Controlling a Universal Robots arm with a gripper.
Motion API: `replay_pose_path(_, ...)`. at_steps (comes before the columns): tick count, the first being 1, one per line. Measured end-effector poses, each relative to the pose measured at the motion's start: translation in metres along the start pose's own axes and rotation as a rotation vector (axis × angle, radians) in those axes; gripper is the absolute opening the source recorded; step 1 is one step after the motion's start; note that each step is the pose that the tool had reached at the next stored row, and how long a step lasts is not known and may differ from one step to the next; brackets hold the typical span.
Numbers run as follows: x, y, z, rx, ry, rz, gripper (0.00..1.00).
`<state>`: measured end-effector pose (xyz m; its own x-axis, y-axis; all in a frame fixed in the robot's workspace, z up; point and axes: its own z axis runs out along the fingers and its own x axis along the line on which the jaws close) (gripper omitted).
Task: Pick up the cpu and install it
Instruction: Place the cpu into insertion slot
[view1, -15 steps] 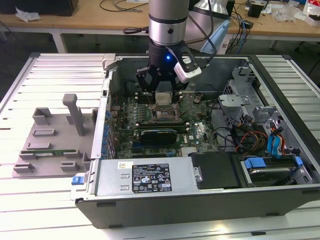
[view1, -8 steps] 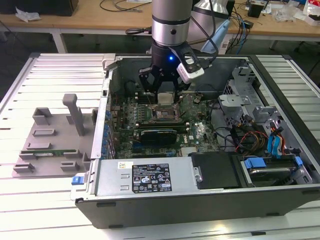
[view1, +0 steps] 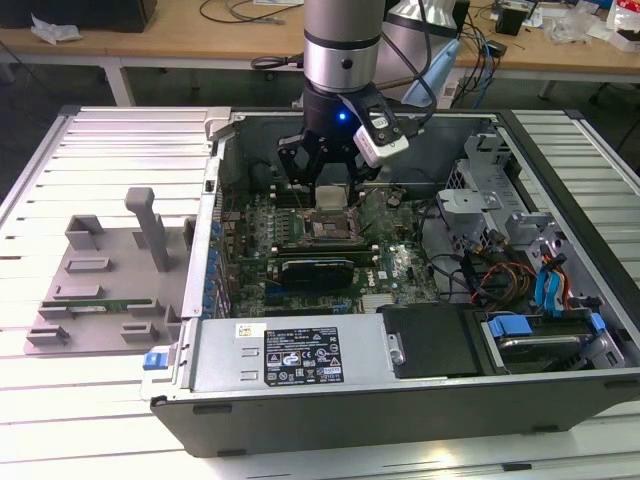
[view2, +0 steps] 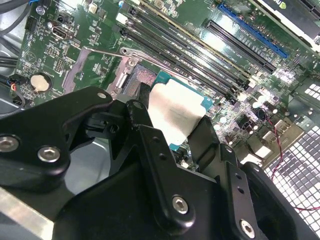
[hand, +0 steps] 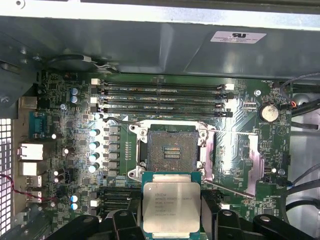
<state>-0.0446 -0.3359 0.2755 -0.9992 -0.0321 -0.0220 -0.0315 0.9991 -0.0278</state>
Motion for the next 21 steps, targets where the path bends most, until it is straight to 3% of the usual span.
replay_pose_path(4, 0.0, 0.0, 0.0, 0.0001, 0.0001, 0.004, 0.55)
replay_pose_path(17, 0.0, 0.0, 0.0001, 0.003, 0.0037, 0.131, 0.55)
replay_pose_path(21, 0.0, 0.0, 0.0002, 0.0046, 0.0055, 0.198, 0.55)
